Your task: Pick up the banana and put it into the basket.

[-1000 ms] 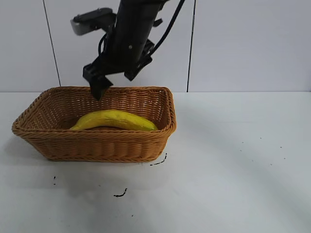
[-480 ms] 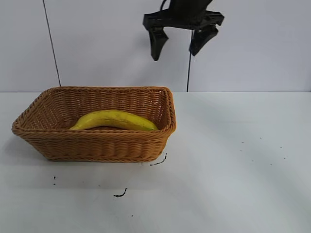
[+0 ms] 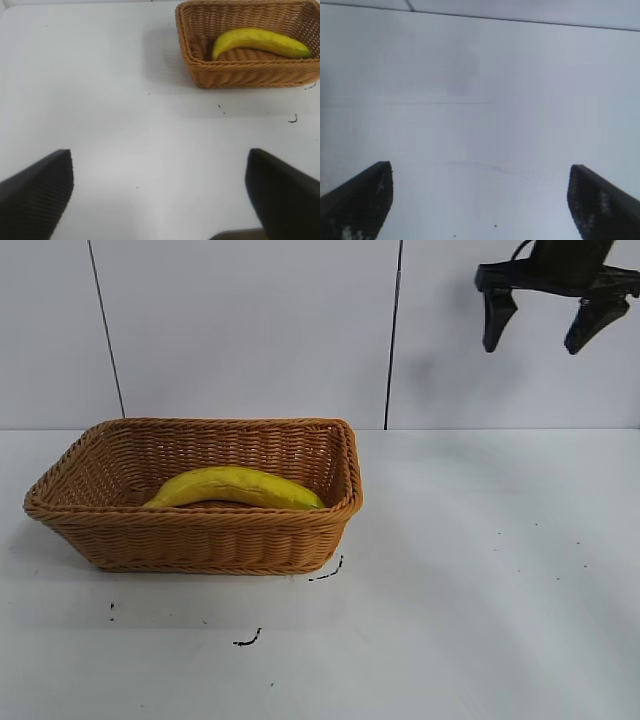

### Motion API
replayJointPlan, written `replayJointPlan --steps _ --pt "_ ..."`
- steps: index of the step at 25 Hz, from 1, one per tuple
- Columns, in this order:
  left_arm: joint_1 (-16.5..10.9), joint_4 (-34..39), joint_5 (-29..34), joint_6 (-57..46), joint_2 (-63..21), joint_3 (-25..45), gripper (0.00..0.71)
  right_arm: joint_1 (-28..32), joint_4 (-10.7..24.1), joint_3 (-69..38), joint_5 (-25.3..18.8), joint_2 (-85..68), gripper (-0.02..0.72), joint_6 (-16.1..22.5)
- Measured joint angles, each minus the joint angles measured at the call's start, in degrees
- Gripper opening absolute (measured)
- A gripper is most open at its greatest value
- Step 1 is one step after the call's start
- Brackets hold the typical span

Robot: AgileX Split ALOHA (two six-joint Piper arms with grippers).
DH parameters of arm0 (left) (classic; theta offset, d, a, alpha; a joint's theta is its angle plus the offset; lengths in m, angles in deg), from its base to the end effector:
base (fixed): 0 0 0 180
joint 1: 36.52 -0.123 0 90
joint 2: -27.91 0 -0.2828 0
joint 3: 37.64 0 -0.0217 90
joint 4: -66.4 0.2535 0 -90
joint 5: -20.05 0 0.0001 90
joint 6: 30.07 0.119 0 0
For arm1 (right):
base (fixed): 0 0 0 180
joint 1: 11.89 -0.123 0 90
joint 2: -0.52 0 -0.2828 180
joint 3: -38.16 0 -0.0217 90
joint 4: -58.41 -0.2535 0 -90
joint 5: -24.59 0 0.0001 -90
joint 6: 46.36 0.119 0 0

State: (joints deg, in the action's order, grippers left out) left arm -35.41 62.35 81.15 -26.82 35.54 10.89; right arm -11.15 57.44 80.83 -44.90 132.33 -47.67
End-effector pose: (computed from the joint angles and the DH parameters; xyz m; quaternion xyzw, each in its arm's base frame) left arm 0.0236 -0.0078 0.2654 0.0340 0.8526 -0.0256 0.5208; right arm 0.4849 -0.0044 0.2485 -0.0034 0.9826 0.0050 0.1855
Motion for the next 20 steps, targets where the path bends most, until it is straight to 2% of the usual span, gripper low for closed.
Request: replayJointPlan --steps 9,20 --pt "0.0 0.0 0.0 0.0 0.0 0.0 0.693 -0.23 -4.04 -24.33 0.12 -17.81 0.648 -1.35" --pt "0.0 0.0 0.0 0.0 0.0 0.0 0.693 -0.23 -4.54 -61.8 0.02 -46.03 0.648 -3.56"
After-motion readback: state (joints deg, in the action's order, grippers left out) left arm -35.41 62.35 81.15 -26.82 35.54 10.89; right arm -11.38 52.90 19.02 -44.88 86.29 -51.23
